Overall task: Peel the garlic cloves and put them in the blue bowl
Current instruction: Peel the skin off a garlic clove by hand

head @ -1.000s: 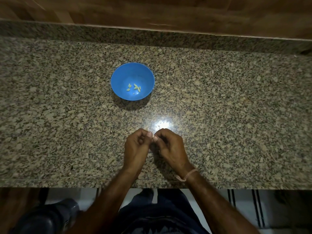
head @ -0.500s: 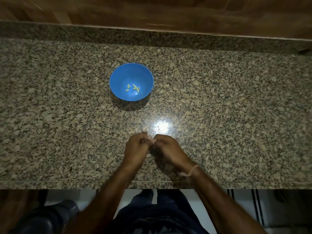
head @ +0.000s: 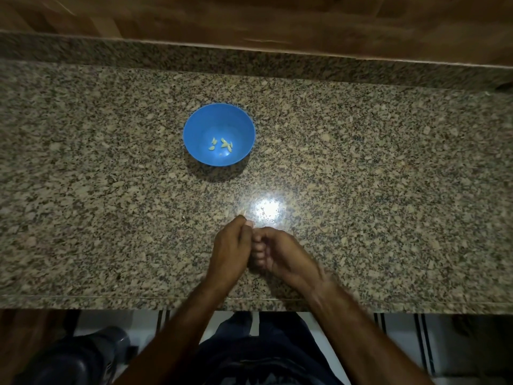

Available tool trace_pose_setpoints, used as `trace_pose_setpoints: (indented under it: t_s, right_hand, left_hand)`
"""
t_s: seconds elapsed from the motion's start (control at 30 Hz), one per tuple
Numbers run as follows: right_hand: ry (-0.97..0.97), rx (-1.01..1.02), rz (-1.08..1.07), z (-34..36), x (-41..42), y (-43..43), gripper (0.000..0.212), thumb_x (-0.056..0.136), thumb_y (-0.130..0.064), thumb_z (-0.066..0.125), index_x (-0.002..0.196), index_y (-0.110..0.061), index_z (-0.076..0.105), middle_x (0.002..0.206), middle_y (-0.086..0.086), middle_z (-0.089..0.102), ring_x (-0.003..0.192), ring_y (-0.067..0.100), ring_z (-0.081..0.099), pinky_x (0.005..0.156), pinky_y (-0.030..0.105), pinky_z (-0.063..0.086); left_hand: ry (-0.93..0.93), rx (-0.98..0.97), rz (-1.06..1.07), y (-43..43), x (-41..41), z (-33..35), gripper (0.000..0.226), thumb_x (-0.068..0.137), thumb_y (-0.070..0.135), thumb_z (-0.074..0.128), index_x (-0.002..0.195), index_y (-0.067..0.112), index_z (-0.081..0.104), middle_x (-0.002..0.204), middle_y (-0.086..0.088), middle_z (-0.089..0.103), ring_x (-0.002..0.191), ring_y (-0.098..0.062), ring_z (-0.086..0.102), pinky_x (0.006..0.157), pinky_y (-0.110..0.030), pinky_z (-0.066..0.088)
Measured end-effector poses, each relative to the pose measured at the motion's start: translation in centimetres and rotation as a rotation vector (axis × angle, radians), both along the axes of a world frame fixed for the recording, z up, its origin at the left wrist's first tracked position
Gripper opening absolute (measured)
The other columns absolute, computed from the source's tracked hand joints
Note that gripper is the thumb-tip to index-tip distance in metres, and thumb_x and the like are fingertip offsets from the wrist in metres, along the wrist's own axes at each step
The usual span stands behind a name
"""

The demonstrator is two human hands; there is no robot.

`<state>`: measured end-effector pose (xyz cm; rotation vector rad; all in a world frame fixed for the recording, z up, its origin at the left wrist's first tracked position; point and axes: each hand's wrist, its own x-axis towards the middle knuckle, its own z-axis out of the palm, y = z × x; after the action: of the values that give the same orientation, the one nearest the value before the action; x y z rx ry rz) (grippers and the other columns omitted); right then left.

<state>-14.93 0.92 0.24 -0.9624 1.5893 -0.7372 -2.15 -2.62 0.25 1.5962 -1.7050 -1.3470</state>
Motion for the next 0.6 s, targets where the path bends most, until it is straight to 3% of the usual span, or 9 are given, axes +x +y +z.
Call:
trace_pose_setpoints:
  t_s: [0.07, 0.13, 0.2, 0.27, 0.33, 0.43, 0.53, 0.6]
  right_hand:
    - [0.250, -0.148, 0.057, -0.4, 0.1, 0.5, 0.033, 0.105, -0.020, 0.051, 0.074, -0.012, 0.055, 0.066, 0.000, 0.050, 0.061, 0.015, 0.043, 0.058, 0.031, 0.031]
    - [0.417, -0.290, 0.027, -1.2, -0.1, 0.8, 0.024, 0.105, -0.025, 0.057, 0.083, -0.014, 0.061, 0.071, -0.004, 0.058, 0.065, 0.014, 0.052, 0.058, 0.031, 0.037]
    - [0.249, -0.342, -0.108, -1.1, 0.1, 0.7, 0.008, 0.102, -0.015, 0.065, 0.095, -0.019, 0.067, 0.080, -0.005, 0.068, 0.074, 0.012, 0.064, 0.064, 0.029, 0.050]
    - [0.084, -0.311, -0.167, -1.1, -0.1, 0.8, 0.011, 0.097, -0.006, 0.070, 0.100, -0.016, 0.073, 0.089, -0.005, 0.075, 0.086, 0.012, 0.072, 0.077, 0.026, 0.058]
    - [0.018, -0.273, -0.196, -1.0, 0.1, 1.0, 0.010, 0.095, -0.004, 0.073, 0.097, -0.013, 0.077, 0.091, -0.002, 0.078, 0.090, 0.016, 0.075, 0.083, 0.030, 0.060]
    - [-0.125, -0.225, -0.280, -0.8, 0.0, 0.8, 0.006, 0.096, -0.004, 0.072, 0.095, -0.007, 0.077, 0.088, 0.009, 0.078, 0.087, 0.026, 0.076, 0.080, 0.040, 0.062]
    - [-0.401, -0.059, -0.390, -0.5, 0.1, 0.5, 0.014, 0.098, -0.010, 0.071, 0.098, 0.004, 0.074, 0.091, 0.023, 0.074, 0.086, 0.035, 0.070, 0.082, 0.047, 0.060]
    - [-0.577, 0.050, -0.473, -0.6, 0.5, 0.5, 0.023, 0.097, -0.012, 0.072, 0.101, 0.010, 0.069, 0.089, 0.026, 0.068, 0.085, 0.035, 0.063, 0.079, 0.045, 0.055]
  left_hand:
    - [0.089, 0.222, 0.057, -0.7, 0.1, -0.5, 0.032, 0.105, 0.013, 0.048, 0.073, 0.014, 0.054, 0.065, 0.003, 0.053, 0.058, -0.008, 0.048, 0.054, -0.024, 0.037]
    - [0.171, 0.411, 0.128, -1.0, 0.3, -0.8, 0.035, 0.103, 0.012, 0.050, 0.068, 0.016, 0.051, 0.057, 0.004, 0.045, 0.053, -0.014, 0.039, 0.052, -0.028, 0.029]
    - [0.204, 0.536, 0.155, -0.8, 0.3, -0.6, 0.037, 0.103, 0.012, 0.049, 0.066, 0.017, 0.049, 0.053, 0.006, 0.041, 0.049, -0.012, 0.033, 0.049, -0.026, 0.024]
    - [0.259, 0.587, 0.189, -0.6, 0.1, -0.2, 0.038, 0.104, 0.012, 0.045, 0.067, 0.017, 0.050, 0.054, 0.005, 0.039, 0.046, -0.010, 0.032, 0.049, -0.025, 0.023]
    - [0.250, 0.540, 0.199, -0.6, 0.0, -0.1, 0.041, 0.106, 0.013, 0.042, 0.067, 0.017, 0.053, 0.055, 0.003, 0.041, 0.046, -0.010, 0.033, 0.051, -0.025, 0.024]
    - [0.091, 0.265, 0.046, -0.3, 0.4, -0.4, 0.042, 0.111, 0.024, 0.042, 0.072, 0.022, 0.059, 0.065, 0.006, 0.057, 0.059, -0.014, 0.052, 0.058, -0.030, 0.038]
    - [0.041, 0.039, -0.017, 0.5, 0.5, -0.4, 0.035, 0.112, 0.031, 0.042, 0.094, 0.019, 0.069, 0.082, 0.005, 0.070, 0.076, -0.009, 0.067, 0.066, -0.028, 0.052]
    - [-0.010, -0.095, -0.038, 0.6, 0.3, -0.4, 0.034, 0.112, 0.029, 0.042, 0.095, 0.017, 0.069, 0.081, 0.004, 0.070, 0.074, -0.006, 0.066, 0.062, -0.023, 0.051]
